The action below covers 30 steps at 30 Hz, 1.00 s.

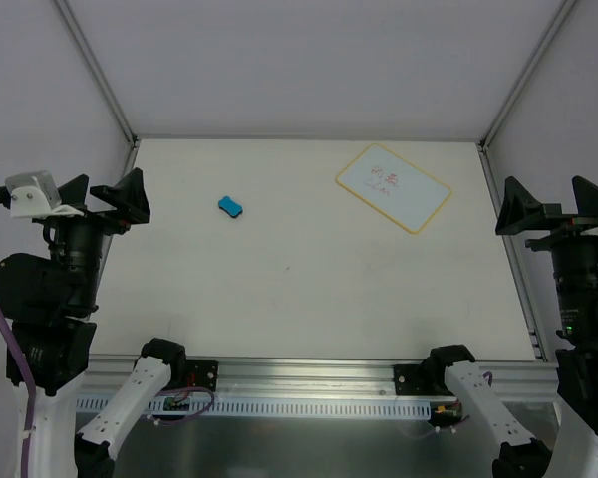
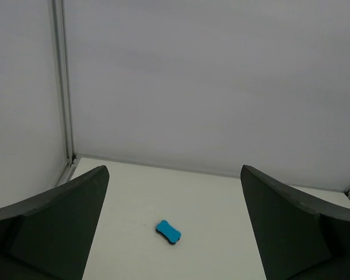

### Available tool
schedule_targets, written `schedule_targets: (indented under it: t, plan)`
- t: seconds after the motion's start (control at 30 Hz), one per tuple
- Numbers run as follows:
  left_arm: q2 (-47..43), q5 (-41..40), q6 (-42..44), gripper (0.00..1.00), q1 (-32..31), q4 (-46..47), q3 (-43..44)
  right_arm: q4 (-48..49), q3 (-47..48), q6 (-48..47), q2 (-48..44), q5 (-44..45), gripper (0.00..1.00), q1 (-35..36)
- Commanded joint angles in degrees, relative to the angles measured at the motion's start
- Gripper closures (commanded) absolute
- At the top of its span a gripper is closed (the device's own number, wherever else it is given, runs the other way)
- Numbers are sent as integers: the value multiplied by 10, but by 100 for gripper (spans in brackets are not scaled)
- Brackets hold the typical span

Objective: Erase the whiteboard

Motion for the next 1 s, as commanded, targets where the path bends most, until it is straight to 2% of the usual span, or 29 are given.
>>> schedule_targets:
  t: [0.0, 0.23, 0.33, 0.5, 0.67, 0.8, 0.87, 0.97]
  plan:
    - [10, 2, -8, 1, -4, 11, -8, -3, 8, 7, 15, -25, 1, 4]
    - [18, 5, -22, 1, -5, 10, -41, -34, 4, 42, 45, -71, 1, 4]
    - [23, 22, -42, 1, -4, 10, -62, -34, -21, 68, 66, -122, 1, 5]
    - [22, 64, -94, 1, -4, 8, -112, -40, -65, 124, 116, -107, 1, 4]
    - [4, 104, -127, 1, -4, 5, -180, -38, -101, 154, 196, -49, 1, 3]
    - [-16, 127, -160, 1, -4, 4, -222, 11, -129, 157, 266, 2, 1, -17]
    - [-18, 129, -163, 1, -4, 5, -233, 50, -149, 156, 296, -21, 1, -36]
    - [-11, 118, -161, 1, -4, 5, -244, 66, -121, 174, 385, -74, 1, -79]
